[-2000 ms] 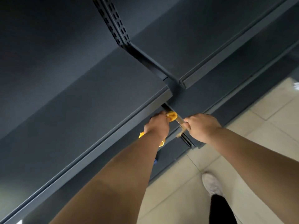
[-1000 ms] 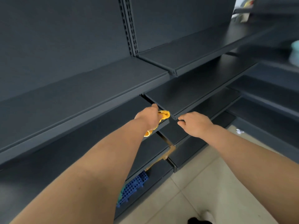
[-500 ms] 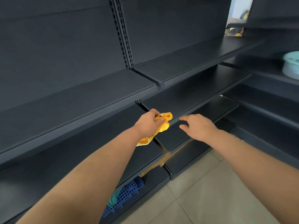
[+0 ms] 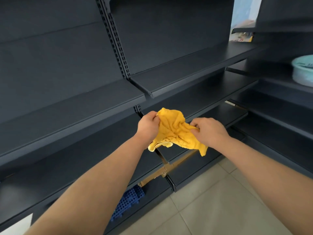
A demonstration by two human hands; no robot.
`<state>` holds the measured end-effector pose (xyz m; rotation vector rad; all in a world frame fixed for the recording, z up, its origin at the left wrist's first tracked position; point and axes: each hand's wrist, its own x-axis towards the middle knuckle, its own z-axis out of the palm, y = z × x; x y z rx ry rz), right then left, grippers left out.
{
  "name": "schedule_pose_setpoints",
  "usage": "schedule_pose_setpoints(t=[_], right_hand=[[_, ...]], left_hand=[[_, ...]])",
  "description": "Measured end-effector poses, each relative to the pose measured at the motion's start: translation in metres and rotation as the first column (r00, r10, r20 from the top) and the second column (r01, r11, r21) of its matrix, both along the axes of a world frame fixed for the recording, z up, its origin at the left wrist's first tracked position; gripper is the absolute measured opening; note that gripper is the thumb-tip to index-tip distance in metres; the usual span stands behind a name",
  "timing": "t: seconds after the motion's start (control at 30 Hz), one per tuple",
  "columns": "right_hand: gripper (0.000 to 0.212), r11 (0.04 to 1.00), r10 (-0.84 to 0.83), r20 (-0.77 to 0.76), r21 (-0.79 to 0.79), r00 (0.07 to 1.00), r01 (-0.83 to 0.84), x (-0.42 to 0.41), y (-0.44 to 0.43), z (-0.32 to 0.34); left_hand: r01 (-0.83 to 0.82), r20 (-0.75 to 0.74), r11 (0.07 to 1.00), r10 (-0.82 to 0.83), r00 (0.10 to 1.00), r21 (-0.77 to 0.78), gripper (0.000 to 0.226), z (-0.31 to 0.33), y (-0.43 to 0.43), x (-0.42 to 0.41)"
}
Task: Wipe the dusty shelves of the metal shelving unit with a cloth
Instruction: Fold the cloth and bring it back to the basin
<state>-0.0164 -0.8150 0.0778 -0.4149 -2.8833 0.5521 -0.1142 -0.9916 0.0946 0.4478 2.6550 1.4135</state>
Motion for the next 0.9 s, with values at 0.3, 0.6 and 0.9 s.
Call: schedule_pose_setpoints(t=[0.3, 0.6, 0.9], right_hand=[[0.025, 0.991, -0.110, -0.012, -0.082, 0.994, 0.109, 0.050, 0.061, -0.001], [0.027, 0.954, -0.219, -0.019, -0.213, 0.976, 0.210, 0.077, 0.097, -0.004], [0.064, 0.862, -0.262, -0.012, -0.453, 0.965, 0.228, 0.063, 0.128, -0.005]], left_hand=[[0.020, 0.023, 0.977, -0.016, 1.000, -0.214, 0.028, -0.011, 0.044, 0.029], [0.170, 0.120, 0.974, -0.153, 0.981, -0.151, 0.039, -0.007, 0.122, 0.053], [0.387, 0.342, 0.906, -0.422, 0.840, 0.169, 0.025, -0.009, 0.214, 0.051]])
